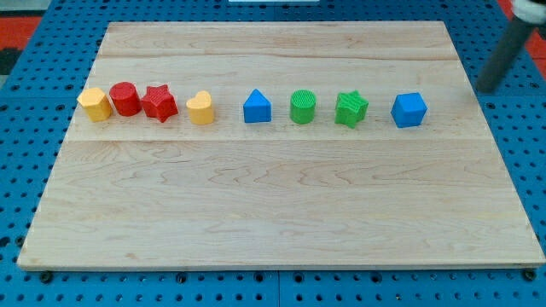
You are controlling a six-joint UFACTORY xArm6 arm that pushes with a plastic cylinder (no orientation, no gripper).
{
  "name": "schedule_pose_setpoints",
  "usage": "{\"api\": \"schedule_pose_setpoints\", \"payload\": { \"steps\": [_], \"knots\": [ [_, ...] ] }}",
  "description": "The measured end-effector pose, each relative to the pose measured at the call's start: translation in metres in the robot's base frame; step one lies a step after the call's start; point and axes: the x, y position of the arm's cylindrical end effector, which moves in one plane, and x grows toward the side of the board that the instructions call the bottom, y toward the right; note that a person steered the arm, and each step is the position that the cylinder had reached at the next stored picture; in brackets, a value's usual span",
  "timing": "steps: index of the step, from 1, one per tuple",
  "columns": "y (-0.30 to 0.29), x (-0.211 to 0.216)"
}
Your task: Adjust the red circle in between the red star and hexagon
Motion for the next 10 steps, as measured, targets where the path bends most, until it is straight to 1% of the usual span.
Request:
{"api": "schedule_pose_setpoints", "payload": {
  "steps": [1, 2, 3, 4, 5, 6, 7, 10],
  "knots": [
    [-0.125, -0.069],
    [-0.278, -0.105],
    [-0.433, -0.099],
    [-0.527, -0.058],
    [-0.519, -0.013],
    [-0.509, 0.019],
    [-0.509, 0.025],
    [-0.507, 0.025]
  ]
}}
